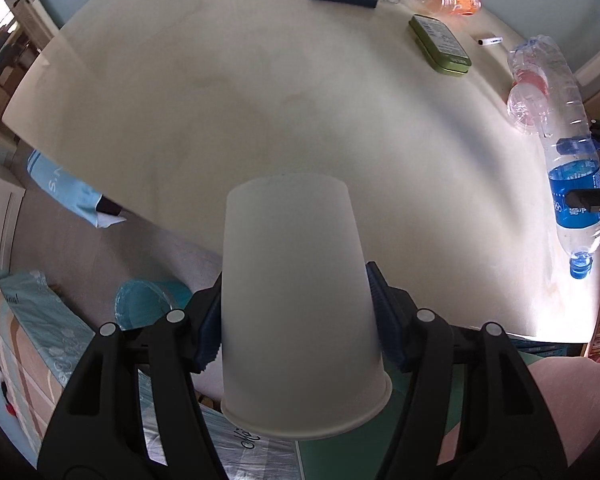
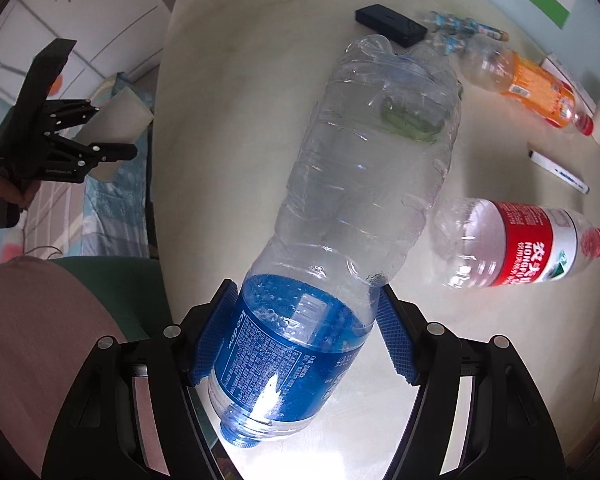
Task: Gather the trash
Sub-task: 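Carry the cup and bottle in both tools over the teal trash bin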
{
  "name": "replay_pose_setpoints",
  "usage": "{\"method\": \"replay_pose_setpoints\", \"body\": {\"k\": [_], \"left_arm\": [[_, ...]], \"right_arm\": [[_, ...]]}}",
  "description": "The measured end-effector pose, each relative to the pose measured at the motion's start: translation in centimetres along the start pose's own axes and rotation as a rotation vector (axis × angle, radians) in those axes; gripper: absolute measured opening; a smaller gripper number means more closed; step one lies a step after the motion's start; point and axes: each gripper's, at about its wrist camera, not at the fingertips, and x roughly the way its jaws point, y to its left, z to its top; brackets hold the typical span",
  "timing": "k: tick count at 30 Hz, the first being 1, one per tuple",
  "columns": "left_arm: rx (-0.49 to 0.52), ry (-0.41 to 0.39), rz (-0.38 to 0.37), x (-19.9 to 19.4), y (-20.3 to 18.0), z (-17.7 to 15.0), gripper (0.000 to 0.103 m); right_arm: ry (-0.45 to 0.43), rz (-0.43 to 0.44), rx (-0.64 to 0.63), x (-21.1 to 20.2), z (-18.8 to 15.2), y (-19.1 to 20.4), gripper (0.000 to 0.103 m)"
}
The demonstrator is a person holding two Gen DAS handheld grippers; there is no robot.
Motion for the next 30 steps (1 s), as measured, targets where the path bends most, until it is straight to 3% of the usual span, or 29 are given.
{"method": "replay_pose_setpoints", "body": {"k": [4,8,13,24,30], "left_arm": [[-0.07,-0.031,0.024,-1.6,2.8,-2.8,0.06],[-0.055,-0.036,-0.007,-1.3,7.7,-2.0,0.06],[-0.107,-0.054,-0.019,-1.5,13.2,-3.6,0.06],[-0.268,-0.008,-0.004,0.2,28.3,-10.2,0.06],[-0.377,0.045,-0.008,2.6,34.8,-13.4,0.06]], "right_arm": [[0.011,0.021,-0.096,1.0,2.2,2.5,0.069],[0.009,0.018,-0.182,1.5,4.9,5.7,0.069],[0.01,0.018,-0.282,3.0,9.5,10.9,0.069],[0.11,0.094,-0.497,11.3,22.5,27.2,0.069],[0.182,0.133,-0.615,17.3,27.6,35.4,0.069]]}}
